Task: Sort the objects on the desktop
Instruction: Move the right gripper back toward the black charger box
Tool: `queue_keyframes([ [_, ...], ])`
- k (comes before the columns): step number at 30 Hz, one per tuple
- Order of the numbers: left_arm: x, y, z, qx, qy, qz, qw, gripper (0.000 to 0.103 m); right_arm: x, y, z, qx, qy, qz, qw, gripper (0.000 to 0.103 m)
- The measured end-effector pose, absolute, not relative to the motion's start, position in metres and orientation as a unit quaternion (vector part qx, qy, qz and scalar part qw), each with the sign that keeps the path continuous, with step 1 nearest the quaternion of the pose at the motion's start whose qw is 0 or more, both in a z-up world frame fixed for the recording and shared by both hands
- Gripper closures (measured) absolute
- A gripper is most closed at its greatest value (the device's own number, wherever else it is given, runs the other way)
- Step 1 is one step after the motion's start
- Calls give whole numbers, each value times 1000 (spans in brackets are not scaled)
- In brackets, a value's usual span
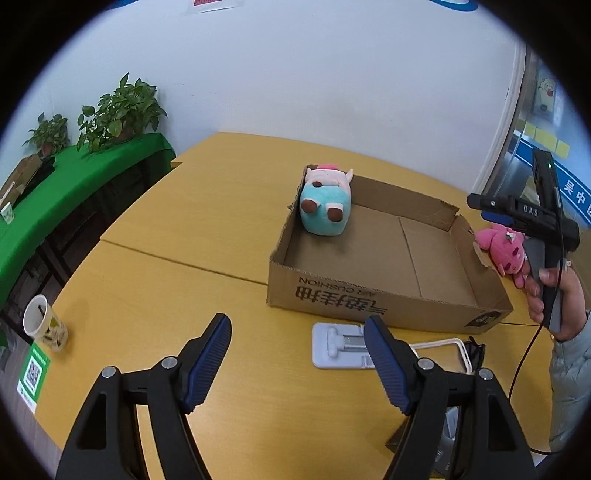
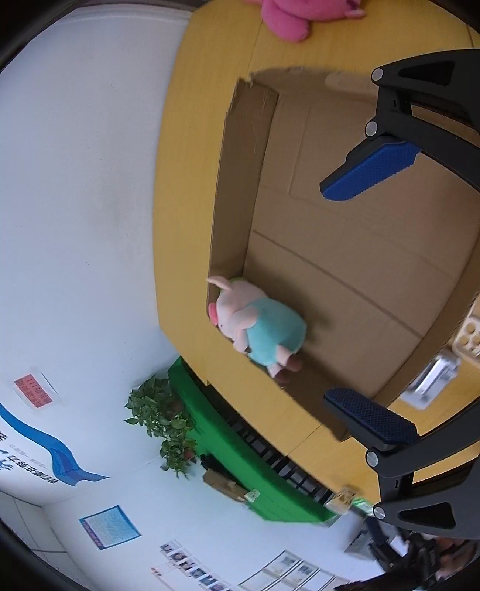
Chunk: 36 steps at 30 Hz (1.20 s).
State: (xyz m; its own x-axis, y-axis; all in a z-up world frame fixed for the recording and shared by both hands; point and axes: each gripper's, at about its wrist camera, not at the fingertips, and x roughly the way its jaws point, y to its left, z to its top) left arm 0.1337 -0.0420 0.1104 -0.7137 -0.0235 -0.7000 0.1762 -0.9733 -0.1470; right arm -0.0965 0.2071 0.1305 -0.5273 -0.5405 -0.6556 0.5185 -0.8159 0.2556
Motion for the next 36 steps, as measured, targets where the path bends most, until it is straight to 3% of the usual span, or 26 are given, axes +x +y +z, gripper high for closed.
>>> queue_keyframes([
  [20,160,-11,110,363,114,-924,36,29,10,262,167,310,43,-901,301,0],
  [30,139,2,95,377,107,-920,27,29,47,244,140,298,99,-889,334,0],
  [36,124,8,85,392,97,-915,5,29,77,258,129,289,72,-881,368,0],
])
